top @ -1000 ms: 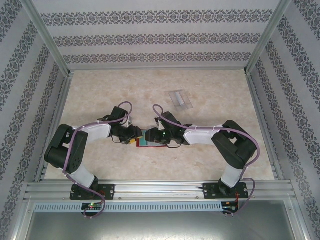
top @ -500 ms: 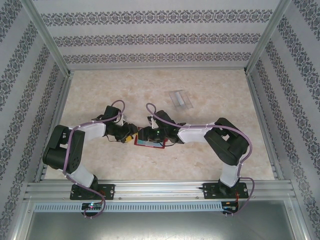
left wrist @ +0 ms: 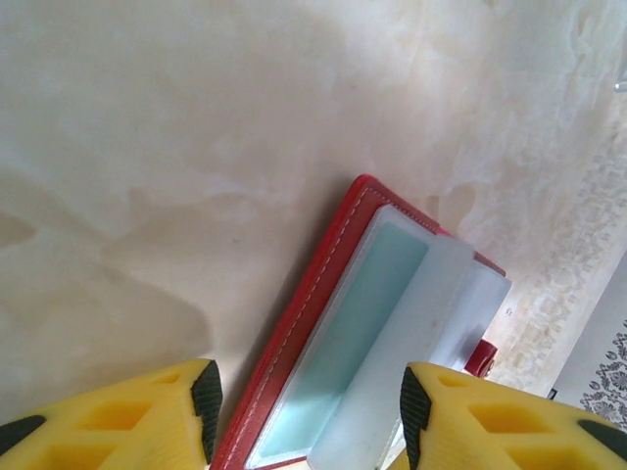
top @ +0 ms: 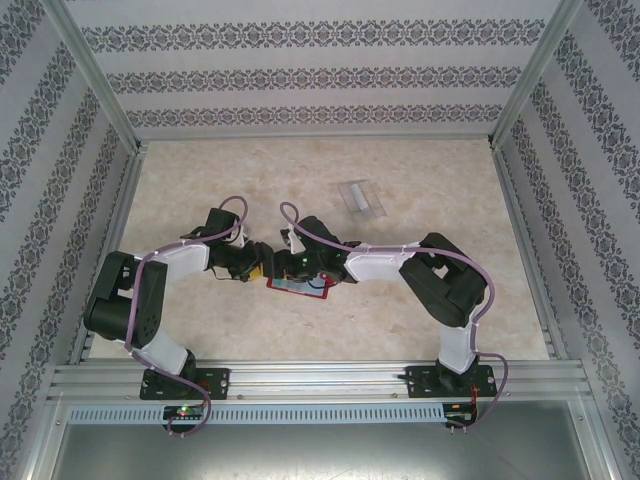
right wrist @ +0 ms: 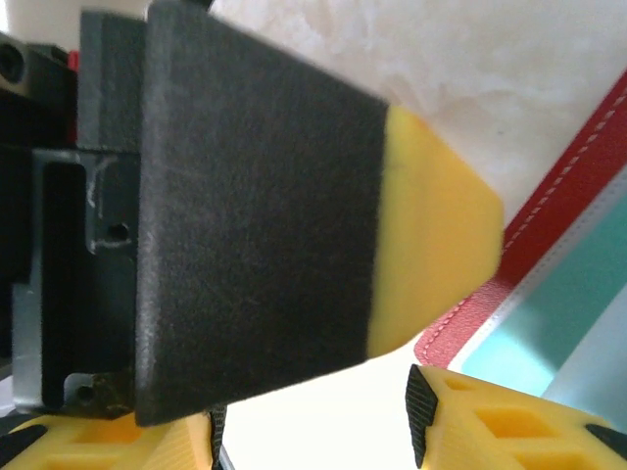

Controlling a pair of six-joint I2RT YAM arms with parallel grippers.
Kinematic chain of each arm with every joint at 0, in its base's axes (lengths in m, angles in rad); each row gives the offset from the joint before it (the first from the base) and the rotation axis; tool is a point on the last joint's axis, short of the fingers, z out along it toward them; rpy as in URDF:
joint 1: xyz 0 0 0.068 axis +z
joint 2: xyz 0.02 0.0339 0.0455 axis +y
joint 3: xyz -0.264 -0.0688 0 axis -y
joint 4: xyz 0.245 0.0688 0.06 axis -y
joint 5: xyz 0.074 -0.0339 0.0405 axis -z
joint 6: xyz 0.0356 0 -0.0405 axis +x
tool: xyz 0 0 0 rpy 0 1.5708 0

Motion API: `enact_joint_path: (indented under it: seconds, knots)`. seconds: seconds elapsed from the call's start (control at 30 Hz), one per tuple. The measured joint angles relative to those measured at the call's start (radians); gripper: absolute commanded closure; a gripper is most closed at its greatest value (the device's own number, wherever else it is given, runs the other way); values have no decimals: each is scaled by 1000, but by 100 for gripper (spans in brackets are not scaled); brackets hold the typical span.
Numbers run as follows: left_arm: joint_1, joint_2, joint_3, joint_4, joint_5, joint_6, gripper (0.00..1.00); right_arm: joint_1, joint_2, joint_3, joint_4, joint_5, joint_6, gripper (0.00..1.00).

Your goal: Put the credit cards into the card holder

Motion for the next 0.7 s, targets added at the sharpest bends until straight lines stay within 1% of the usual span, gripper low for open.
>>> enact_joint_path:
  seconds: [0.17,0.33,0.43,0.53,0.6,0.7]
  knots:
    - [7,0,3,-6,-9,11,42,7,1,40,-5,-30,-17,44]
    - [13,12,25,-10,-12,20,41,6,-19,67,-25,-42,-75,44]
    - [13,24,32,-16,-17,37,41,-16,-88,66,-105,-16,-142,44]
    - [12,27,32,-32,-31,53,41,-80,-194,71,-218,61,-231,41]
    - [10,27,32,-40,-35,61,41,-136,-250,91,-305,142,-293,34]
    - [4,24,32,-52,-45,69,40,-223,-297,143,-422,289,-388,19]
